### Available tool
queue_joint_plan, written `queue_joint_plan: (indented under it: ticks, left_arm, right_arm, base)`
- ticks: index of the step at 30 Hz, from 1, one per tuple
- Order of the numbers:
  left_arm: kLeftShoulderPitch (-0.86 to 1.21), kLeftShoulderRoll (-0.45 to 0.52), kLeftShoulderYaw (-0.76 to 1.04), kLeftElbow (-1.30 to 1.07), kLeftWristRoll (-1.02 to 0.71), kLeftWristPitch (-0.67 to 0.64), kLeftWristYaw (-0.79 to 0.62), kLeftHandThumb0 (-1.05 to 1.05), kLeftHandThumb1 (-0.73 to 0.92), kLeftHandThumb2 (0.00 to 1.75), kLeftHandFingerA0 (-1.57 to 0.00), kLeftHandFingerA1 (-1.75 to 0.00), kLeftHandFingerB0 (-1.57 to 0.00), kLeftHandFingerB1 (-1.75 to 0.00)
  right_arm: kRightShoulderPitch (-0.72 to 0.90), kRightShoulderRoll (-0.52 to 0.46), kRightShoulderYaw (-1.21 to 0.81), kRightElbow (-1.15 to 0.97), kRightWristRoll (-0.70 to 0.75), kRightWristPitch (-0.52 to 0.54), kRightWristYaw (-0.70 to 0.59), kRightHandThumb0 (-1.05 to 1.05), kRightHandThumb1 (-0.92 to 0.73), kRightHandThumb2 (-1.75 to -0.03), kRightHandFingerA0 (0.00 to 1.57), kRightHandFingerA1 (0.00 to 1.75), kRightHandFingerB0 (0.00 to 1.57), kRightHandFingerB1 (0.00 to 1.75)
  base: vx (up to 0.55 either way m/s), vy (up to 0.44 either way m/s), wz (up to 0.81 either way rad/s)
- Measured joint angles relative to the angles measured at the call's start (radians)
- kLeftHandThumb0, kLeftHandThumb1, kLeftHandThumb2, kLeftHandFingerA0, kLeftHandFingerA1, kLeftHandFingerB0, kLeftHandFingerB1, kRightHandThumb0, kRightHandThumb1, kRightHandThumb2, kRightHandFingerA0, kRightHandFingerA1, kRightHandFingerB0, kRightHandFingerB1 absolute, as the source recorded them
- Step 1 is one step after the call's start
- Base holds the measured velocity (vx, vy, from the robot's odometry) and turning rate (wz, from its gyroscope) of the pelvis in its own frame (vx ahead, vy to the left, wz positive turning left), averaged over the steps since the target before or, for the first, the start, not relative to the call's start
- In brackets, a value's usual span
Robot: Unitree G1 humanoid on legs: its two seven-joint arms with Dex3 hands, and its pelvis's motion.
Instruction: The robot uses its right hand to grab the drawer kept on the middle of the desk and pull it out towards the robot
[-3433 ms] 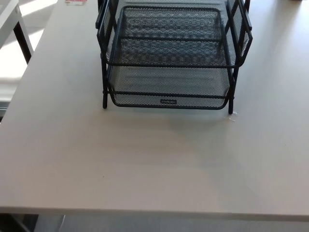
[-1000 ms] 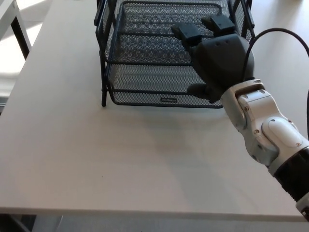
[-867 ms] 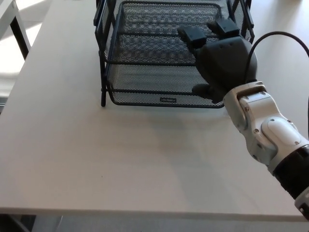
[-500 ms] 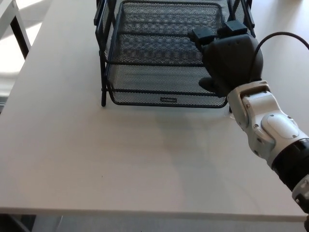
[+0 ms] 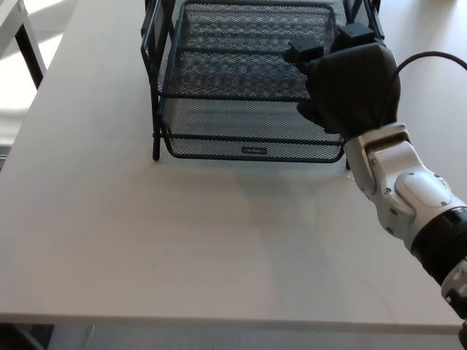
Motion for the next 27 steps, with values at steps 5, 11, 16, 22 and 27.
queue_joint_plan:
  ticks: [5, 11, 16, 22, 27]
  left_arm:
    - [-0.001, 0.0, 0.0, 0.0, 0.0, 0.0, 0.0, -0.45, 0.57, 0.57, -0.66, -0.93, -0.66, -0.62]
    - [-0.01, 0.0, 0.0, 0.01, 0.0, 0.0, 0.0, -0.46, 0.58, 0.57, -0.65, -0.92, -0.66, -0.62]
    - [-0.017, 0.0, 0.0, 0.02, 0.001, -0.001, 0.001, -0.46, 0.58, 0.57, -0.66, -0.93, -0.67, -0.64]
    - [-0.01, 0.001, 0.001, 0.014, 0.001, -0.001, 0.001, -0.47, 0.57, 0.57, -0.64, -0.94, -0.67, -0.65]
    - [-0.017, 0.001, 0.0, 0.021, 0.003, -0.008, 0.003, -0.46, 0.57, 0.56, -0.65, -0.93, -0.66, -0.64]
  right_arm:
    - [0.004, -0.003, 0.012, 0.006, -0.007, -0.016, -0.064, -0.46, -0.54, -0.58, 0.89, 1.28, 0.87, 0.88]
    - [0.02, -0.012, 0.032, -0.003, -0.022, -0.038, -0.141, -0.46, -0.54, -0.56, 0.9, 1.21, 0.85, 0.8]
    - [0.06, -0.036, 0.042, -0.047, -0.035, -0.055, -0.207, -0.49, -0.55, -0.57, 0.92, 1.09, 0.88, 0.72]
    - [0.146, -0.094, 0.051, -0.148, -0.06, -0.078, -0.285, -0.51, -0.54, -0.57, 0.9, 1.14, 0.9, 0.7]
    - [0.238, -0.164, 0.058, -0.267, -0.087, -0.109, -0.347, -0.48, -0.53, -0.56, 0.91, 1.1, 0.93, 0.68]
  base:
    - [0.0, 0.0, 0.0]
    - [0.0, 0.0, 0.0]
    - [0.0, 0.0, 0.0]
    - [0.0, 0.0, 0.0]
    - [0.0, 0.0, 0.0]
